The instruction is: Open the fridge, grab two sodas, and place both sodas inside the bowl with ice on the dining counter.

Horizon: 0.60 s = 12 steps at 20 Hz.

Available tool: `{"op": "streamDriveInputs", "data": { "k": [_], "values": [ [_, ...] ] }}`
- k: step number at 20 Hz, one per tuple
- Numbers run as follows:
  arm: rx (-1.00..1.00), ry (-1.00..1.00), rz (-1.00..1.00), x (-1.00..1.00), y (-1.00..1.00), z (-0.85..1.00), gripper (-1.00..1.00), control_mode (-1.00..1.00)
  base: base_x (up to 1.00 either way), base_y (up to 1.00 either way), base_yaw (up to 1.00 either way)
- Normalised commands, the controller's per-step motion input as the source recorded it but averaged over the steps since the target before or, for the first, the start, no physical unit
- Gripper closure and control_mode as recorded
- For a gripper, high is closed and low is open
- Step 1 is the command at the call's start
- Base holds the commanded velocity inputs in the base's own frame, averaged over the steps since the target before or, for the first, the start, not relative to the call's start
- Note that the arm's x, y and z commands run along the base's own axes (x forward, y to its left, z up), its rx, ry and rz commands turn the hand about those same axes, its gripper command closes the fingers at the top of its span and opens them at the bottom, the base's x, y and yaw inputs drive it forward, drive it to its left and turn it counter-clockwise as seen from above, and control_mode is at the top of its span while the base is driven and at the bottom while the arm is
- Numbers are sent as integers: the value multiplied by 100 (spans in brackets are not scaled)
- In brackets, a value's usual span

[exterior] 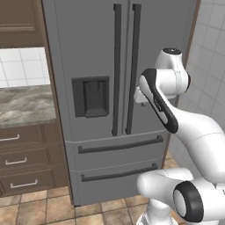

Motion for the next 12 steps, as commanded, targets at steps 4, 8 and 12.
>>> {"op": "streamDriveInputs", "data": {
  "k": [4, 8, 12],
  "values": [
    [4, -7, 0, 6, -2, 0, -100, -100, 0, 0, 0],
    [9, -23, 0, 58, 10, 27, -100, -100, 0, 0, 0],
    [4, -18, 0, 74, 34, 40, -100, -100, 0, 0, 0]
  ]
}}
